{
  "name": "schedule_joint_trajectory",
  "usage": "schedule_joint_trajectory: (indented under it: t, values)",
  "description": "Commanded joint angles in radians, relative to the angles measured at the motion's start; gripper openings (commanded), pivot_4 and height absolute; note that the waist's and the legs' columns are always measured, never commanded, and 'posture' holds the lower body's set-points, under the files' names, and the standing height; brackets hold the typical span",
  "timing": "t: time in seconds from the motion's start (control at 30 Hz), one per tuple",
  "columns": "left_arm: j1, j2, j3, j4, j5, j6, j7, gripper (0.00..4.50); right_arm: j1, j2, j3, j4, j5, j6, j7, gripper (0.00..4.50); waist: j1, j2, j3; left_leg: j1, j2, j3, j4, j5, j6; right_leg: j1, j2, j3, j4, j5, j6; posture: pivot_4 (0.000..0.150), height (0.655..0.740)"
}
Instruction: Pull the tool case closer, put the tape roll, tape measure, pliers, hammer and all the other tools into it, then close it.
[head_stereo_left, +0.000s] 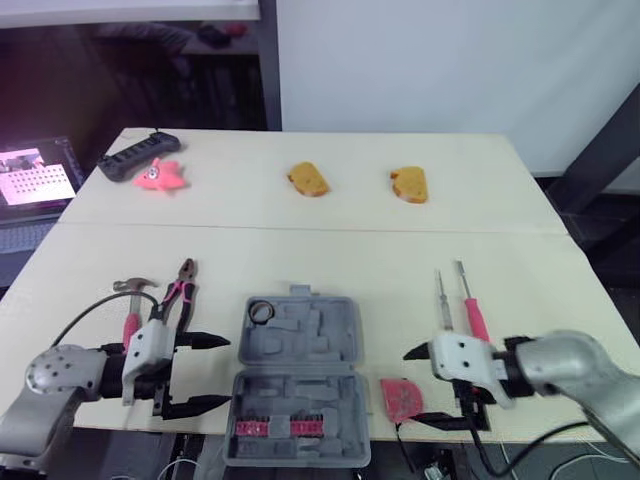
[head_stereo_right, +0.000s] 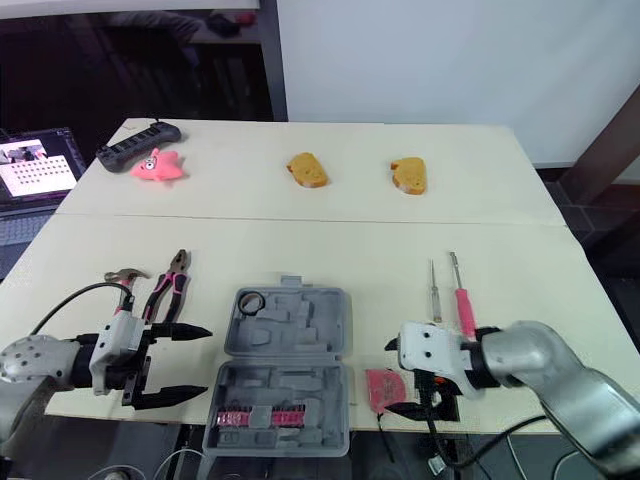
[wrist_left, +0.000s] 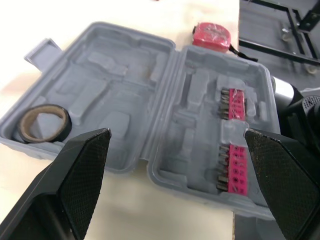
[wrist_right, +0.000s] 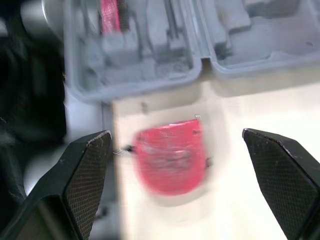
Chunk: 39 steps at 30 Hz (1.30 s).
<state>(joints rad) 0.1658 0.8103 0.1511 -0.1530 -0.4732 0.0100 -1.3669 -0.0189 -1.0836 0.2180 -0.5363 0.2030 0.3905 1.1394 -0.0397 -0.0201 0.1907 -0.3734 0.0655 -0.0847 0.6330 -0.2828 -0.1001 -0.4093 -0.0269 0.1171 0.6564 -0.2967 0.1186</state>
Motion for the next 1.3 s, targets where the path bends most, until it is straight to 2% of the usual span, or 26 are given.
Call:
schedule_joint_trajectory:
  t: [0.03,0.17,0.47,0.77,0.87,0.9,0.93,1.07,1.17,1.23,1.3]
  values:
    - [0.020,-0.009,0.038,-0.063,-0.026,-0.027,0.020,4.50,-0.071,0.023,0.105,0.089,-0.096,-0.142,0.083,4.44,-0.001,0.000,0.000,0.000,0.000,0.000,0.000,0.000,0.000,0.000,0.000,0.000,-0.001,0.000,0.000,0.150,0.7400]
    - [0.054,-0.011,0.058,-0.104,-0.020,-0.033,0.049,4.50,-0.113,0.058,0.148,0.147,-0.126,-0.178,0.107,4.44,-0.004,0.000,0.000,0.001,0.000,0.000,0.000,0.000,0.000,0.000,0.000,0.000,-0.001,0.000,0.000,0.150,0.7400]
    - [0.101,-0.003,0.079,-0.165,-0.051,0.000,0.075,4.50,-0.119,0.133,0.201,0.246,-0.253,-0.233,0.047,4.44,-0.004,0.000,0.000,0.001,0.000,0.000,0.002,0.000,0.000,0.001,0.000,0.000,0.000,0.000,-0.001,0.150,0.7400]
    - [0.095,-0.013,0.068,-0.139,-0.019,-0.028,0.091,4.50,-0.094,0.147,0.223,0.279,-0.292,-0.251,0.061,4.44,-0.004,0.000,0.000,0.002,0.000,0.000,0.002,0.000,0.000,0.002,0.000,0.000,0.000,0.000,-0.001,0.150,0.7400]
    - [0.080,-0.013,0.062,-0.119,-0.010,-0.037,0.090,4.50,-0.093,0.153,0.226,0.275,-0.288,-0.248,0.068,3.64,-0.004,0.000,0.000,0.002,0.000,0.000,0.002,0.000,0.000,0.002,0.000,0.000,0.000,0.000,-0.001,0.150,0.7400]
    - [0.077,-0.013,0.060,-0.115,-0.009,-0.039,0.091,4.50,-0.093,0.155,0.224,0.271,-0.286,-0.242,0.070,3.12,-0.004,0.000,0.000,0.002,0.000,0.000,0.002,0.000,0.000,0.002,0.000,0.000,0.000,0.000,-0.001,0.150,0.7400]
    - [0.072,-0.013,0.058,-0.111,-0.008,-0.040,0.091,4.50,-0.094,0.156,0.223,0.268,-0.285,-0.238,0.070,2.85,-0.004,0.000,0.000,0.002,0.000,0.000,0.002,0.000,0.000,0.002,0.000,0.000,0.000,0.000,-0.001,0.150,0.7400]
    - [0.056,-0.017,0.055,-0.094,-0.005,-0.046,0.093,4.50,-0.091,0.160,0.204,0.251,-0.279,-0.213,0.058,2.85,-0.004,0.000,0.000,0.002,0.000,0.000,0.002,0.000,0.000,0.002,0.001,0.000,0.000,0.001,-0.001,0.150,0.7400]
    - [0.045,-0.021,0.056,-0.069,0.003,-0.058,0.092,4.50,-0.110,0.169,0.150,0.175,-0.200,-0.124,0.068,2.85,-0.005,0.000,0.000,0.002,0.000,0.000,0.002,0.000,0.000,0.002,0.001,0.000,0.000,0.001,-0.001,0.150,0.7400]
    - [0.035,-0.025,0.060,-0.047,0.007,-0.059,0.098,4.50,-0.153,0.173,0.121,0.124,-0.148,-0.039,0.083,2.85,-0.005,0.001,0.000,0.002,0.000,0.000,0.002,0.000,0.000,0.002,0.001,0.000,0.000,0.001,-0.001,0.150,0.7400]
    - [0.012,-0.029,0.059,-0.010,0.013,-0.058,0.104,4.50,-0.272,0.198,0.106,0.089,-0.081,0.094,0.109,2.85,-0.007,0.001,0.001,0.002,0.000,0.000,0.002,0.000,0.000,0.002,0.001,0.000,0.001,0.001,-0.001,0.150,0.7400]
